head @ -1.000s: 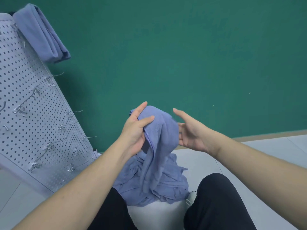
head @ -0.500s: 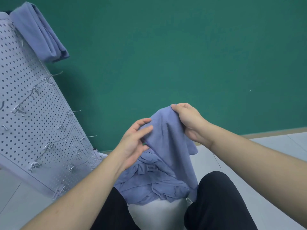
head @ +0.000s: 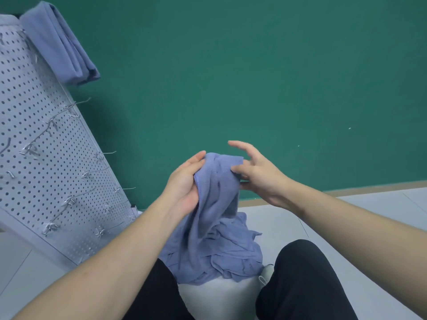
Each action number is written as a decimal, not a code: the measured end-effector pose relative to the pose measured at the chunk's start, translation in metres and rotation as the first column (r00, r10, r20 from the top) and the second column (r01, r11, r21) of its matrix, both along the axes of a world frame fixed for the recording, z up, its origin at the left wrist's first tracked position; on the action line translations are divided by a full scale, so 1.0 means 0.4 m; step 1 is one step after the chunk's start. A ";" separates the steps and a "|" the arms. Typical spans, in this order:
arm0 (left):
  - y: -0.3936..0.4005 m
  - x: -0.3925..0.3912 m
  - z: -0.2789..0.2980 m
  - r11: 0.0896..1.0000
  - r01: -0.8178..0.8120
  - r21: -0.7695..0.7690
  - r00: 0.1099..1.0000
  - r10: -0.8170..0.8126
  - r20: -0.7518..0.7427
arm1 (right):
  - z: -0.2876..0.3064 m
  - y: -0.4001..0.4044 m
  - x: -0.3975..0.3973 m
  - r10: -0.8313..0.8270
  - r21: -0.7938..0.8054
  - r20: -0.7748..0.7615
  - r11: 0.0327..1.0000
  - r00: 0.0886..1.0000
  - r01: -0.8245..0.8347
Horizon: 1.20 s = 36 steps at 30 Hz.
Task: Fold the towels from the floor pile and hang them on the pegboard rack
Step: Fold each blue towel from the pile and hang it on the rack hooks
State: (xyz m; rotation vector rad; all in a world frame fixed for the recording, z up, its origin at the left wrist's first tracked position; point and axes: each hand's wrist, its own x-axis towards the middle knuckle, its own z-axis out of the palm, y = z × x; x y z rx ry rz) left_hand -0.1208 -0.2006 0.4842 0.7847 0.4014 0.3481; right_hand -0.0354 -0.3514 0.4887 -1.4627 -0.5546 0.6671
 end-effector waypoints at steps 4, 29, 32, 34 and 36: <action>0.019 -0.023 0.012 0.984 0.040 0.175 0.999 -0.041 0.007 | 0.012 0.021 0.000 -0.109 0.018 -0.022 0.994 0.994 0.109; 0.046 -0.009 0.013 0.790 0.180 0.586 0.968 -0.037 -0.247 | 0.048 -0.019 0.083 -0.046 -0.448 0.439 0.855 0.897 0.262; 0.043 -0.004 0.021 0.776 0.166 0.609 0.969 -0.014 -0.246 | 0.057 -0.015 0.082 -0.055 -0.461 0.427 0.846 0.903 0.269; 0.043 -0.004 0.030 0.784 0.172 0.597 0.970 -0.028 -0.242 | 0.062 -0.014 0.081 -0.075 -0.454 0.334 0.861 0.940 0.230; 0.049 -0.008 0.039 0.786 0.211 0.581 0.964 -0.068 -0.259 | 0.069 -0.015 0.081 -0.083 -0.449 0.223 0.876 0.971 0.178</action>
